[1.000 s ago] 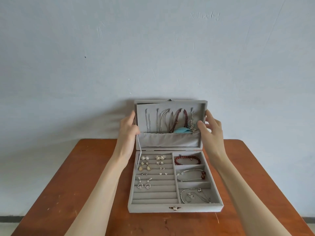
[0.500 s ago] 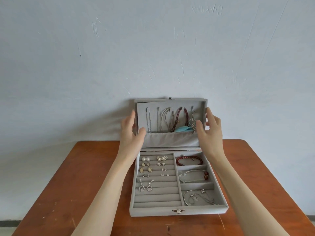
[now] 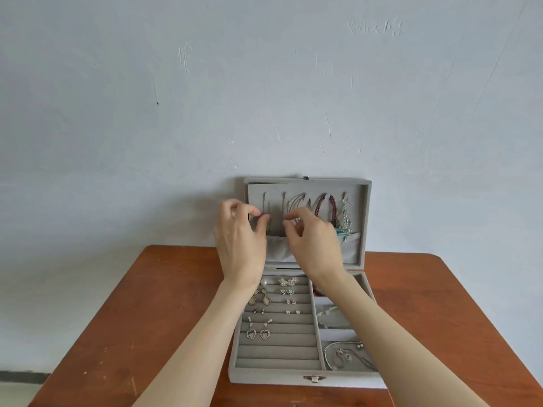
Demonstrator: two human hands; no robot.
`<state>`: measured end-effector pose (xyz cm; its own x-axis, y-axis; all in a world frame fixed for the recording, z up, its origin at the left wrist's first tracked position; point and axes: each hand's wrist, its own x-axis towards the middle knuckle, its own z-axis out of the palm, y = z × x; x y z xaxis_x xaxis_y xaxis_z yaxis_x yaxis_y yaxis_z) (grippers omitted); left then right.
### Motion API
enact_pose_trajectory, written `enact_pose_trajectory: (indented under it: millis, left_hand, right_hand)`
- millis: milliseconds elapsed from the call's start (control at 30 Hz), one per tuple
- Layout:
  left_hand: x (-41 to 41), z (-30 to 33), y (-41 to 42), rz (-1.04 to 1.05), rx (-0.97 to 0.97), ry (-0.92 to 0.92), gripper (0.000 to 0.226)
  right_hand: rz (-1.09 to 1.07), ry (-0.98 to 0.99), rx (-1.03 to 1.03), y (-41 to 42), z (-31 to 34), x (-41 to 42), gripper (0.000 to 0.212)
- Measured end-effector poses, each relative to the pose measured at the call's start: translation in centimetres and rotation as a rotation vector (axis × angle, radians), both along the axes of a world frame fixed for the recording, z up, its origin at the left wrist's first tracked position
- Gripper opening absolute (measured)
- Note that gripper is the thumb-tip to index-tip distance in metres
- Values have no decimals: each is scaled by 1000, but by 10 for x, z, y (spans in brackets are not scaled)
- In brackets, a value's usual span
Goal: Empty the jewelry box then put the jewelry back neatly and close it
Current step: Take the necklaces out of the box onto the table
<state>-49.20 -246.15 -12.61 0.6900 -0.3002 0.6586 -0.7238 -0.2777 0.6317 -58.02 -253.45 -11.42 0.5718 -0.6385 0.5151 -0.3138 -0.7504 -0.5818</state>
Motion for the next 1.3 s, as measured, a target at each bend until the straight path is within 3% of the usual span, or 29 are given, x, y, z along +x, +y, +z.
enact_pose_trajectory:
  millis: [167, 600, 867, 933, 1033, 1100, 1167, 1233, 1300]
  left_hand:
    - [3, -2, 1, 15, 43, -32, 3]
    - [30, 30, 11, -26, 114, -239, 5]
    - [32, 63, 4, -75, 146, -289, 3]
    - [28, 73, 5, -115, 108, -267, 2]
    - [19, 89, 15, -255, 29, -39, 4]
    - [14, 97, 24, -366, -13, 151, 9]
    - [8, 102, 37, -483, -40, 274, 15]
    - [3, 103, 53, -555, -26, 316, 18]
    - [0, 100, 72, -582, 22, 335, 17]
  right_hand:
    - [-36, 30, 55, 6, 2, 15, 21]
    - [-153, 65, 124, 13, 9, 34, 22]
    - [-199, -20, 91, -2, 41, 21, 22]
    - [-158, -90, 107, -3, 51, 17, 18]
    - [-48, -126, 99, -1, 65, 4, 10]
    - [62, -155, 215, 3, 74, -7, 7]
    - [226, -233, 480, 10, 82, -21, 8]
    - [418, -290, 758, 18, 86, -35, 11]
    - [527, -236, 891, 26, 83, -47, 13]
